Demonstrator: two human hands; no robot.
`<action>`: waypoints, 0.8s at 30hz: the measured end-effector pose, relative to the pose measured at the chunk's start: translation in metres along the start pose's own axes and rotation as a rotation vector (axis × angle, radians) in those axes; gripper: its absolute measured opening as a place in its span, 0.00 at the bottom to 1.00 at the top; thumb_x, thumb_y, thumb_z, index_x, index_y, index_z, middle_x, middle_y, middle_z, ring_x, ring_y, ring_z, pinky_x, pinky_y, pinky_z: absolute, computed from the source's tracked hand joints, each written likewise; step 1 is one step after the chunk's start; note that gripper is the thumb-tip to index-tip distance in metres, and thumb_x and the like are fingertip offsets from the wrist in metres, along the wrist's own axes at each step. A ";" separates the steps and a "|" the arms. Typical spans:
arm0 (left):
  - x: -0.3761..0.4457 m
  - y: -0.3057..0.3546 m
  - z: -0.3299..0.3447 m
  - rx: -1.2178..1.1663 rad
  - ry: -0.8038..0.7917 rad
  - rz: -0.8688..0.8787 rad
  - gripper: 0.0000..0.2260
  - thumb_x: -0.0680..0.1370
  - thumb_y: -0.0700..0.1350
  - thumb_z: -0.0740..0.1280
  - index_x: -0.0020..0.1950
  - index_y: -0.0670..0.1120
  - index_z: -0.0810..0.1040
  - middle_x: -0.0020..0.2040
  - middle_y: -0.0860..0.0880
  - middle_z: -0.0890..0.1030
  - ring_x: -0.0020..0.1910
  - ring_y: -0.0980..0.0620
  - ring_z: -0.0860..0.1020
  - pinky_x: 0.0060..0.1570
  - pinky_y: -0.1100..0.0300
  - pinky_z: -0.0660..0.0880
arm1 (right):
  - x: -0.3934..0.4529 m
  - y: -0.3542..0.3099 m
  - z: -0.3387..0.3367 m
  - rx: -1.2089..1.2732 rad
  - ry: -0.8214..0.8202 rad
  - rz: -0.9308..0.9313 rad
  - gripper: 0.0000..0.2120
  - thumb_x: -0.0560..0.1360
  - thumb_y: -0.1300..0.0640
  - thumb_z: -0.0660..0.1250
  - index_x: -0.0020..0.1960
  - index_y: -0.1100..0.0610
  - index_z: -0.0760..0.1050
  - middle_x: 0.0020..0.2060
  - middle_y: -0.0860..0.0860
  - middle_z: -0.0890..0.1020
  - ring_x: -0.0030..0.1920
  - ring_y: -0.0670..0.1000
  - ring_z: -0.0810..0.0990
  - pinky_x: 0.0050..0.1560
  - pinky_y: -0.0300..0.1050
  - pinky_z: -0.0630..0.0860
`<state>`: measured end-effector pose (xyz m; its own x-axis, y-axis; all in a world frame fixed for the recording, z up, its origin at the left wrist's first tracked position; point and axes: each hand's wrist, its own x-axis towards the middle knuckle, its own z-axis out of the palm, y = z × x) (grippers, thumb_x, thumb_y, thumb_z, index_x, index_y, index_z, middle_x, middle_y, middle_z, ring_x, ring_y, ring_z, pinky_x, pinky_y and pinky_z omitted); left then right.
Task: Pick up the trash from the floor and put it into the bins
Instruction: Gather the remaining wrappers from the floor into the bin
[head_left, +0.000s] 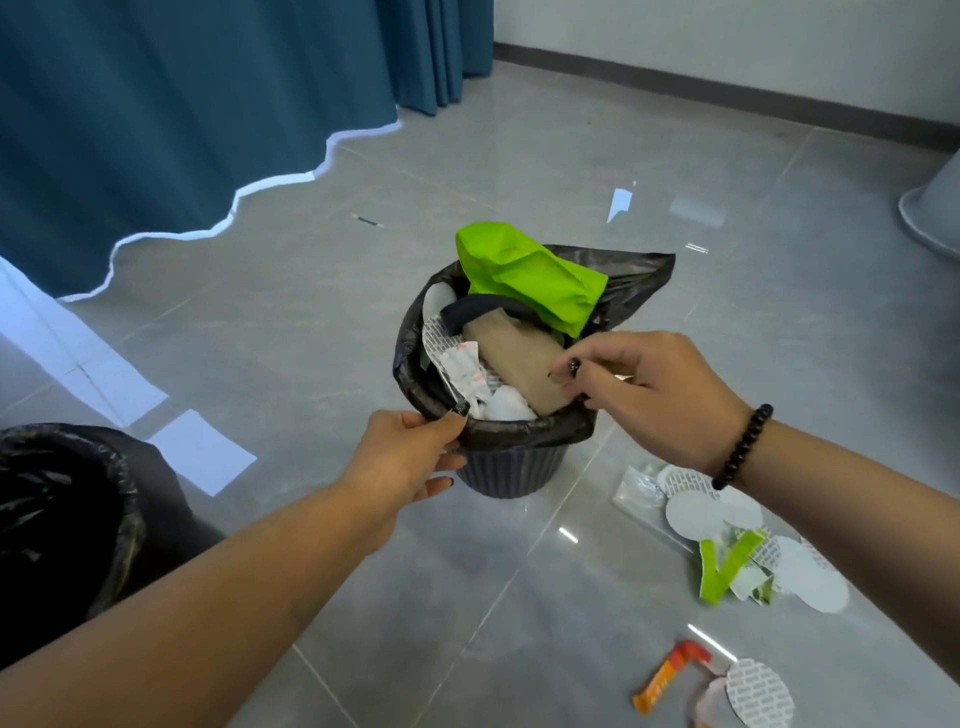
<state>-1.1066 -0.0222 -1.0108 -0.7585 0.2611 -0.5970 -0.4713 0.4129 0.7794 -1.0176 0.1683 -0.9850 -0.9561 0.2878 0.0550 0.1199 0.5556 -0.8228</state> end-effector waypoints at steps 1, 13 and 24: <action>-0.003 -0.002 0.005 0.005 -0.022 0.006 0.11 0.77 0.49 0.68 0.53 0.42 0.79 0.48 0.46 0.83 0.46 0.51 0.82 0.43 0.58 0.79 | -0.012 0.007 -0.004 0.031 0.031 0.014 0.11 0.75 0.61 0.63 0.44 0.51 0.82 0.41 0.48 0.85 0.45 0.49 0.83 0.51 0.51 0.79; -0.013 -0.067 0.093 0.356 -0.341 -0.091 0.14 0.75 0.43 0.71 0.58 0.48 0.73 0.51 0.49 0.80 0.48 0.54 0.81 0.46 0.62 0.78 | -0.152 0.136 0.003 -0.078 -0.021 0.481 0.13 0.74 0.63 0.66 0.42 0.44 0.77 0.43 0.39 0.81 0.42 0.41 0.79 0.49 0.34 0.73; -0.028 -0.188 0.207 0.747 -0.310 0.235 0.26 0.68 0.55 0.73 0.62 0.50 0.68 0.61 0.51 0.68 0.59 0.50 0.73 0.56 0.57 0.72 | -0.233 0.203 0.022 -0.342 -0.103 0.771 0.30 0.67 0.55 0.75 0.67 0.52 0.70 0.61 0.51 0.68 0.62 0.52 0.71 0.59 0.40 0.70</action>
<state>-0.9035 0.0733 -1.1794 -0.5907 0.5948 -0.5452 0.1878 0.7585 0.6241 -0.7769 0.1966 -1.1773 -0.5910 0.6200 -0.5161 0.8065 0.4430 -0.3915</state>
